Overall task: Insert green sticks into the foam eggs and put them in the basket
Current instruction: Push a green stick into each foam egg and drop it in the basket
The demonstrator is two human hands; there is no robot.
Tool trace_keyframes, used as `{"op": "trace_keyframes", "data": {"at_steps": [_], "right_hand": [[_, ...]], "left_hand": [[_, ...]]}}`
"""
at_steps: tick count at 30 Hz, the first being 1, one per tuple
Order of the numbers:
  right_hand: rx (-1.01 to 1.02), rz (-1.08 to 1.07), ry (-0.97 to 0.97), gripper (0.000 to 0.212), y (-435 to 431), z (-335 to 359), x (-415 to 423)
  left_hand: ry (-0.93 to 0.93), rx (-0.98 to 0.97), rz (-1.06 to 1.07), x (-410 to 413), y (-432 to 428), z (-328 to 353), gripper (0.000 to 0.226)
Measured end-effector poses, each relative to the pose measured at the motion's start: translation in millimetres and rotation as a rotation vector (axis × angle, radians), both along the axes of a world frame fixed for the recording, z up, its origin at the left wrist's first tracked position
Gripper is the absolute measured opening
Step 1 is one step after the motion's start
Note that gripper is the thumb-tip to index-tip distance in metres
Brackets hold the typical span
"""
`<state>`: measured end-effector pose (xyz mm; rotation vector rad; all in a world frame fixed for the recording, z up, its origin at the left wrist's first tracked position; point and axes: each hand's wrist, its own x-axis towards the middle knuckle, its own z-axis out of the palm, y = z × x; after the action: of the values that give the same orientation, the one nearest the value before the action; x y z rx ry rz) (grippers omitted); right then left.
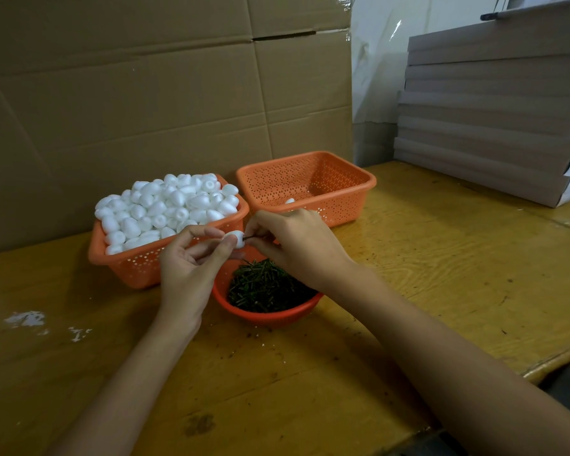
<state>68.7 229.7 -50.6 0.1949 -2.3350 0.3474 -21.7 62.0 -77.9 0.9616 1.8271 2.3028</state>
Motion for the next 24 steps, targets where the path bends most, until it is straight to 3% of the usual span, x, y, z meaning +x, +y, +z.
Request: {"op": "trace_keyframes", "data": {"at_steps": [24], "right_hand": [[0.007, -0.016, -0.025, 0.010, -3.1, 1.0, 1.3]], "left_hand": [[0.019, 0.006, 0.013, -1.4, 0.6, -2.9, 0.021]]}}
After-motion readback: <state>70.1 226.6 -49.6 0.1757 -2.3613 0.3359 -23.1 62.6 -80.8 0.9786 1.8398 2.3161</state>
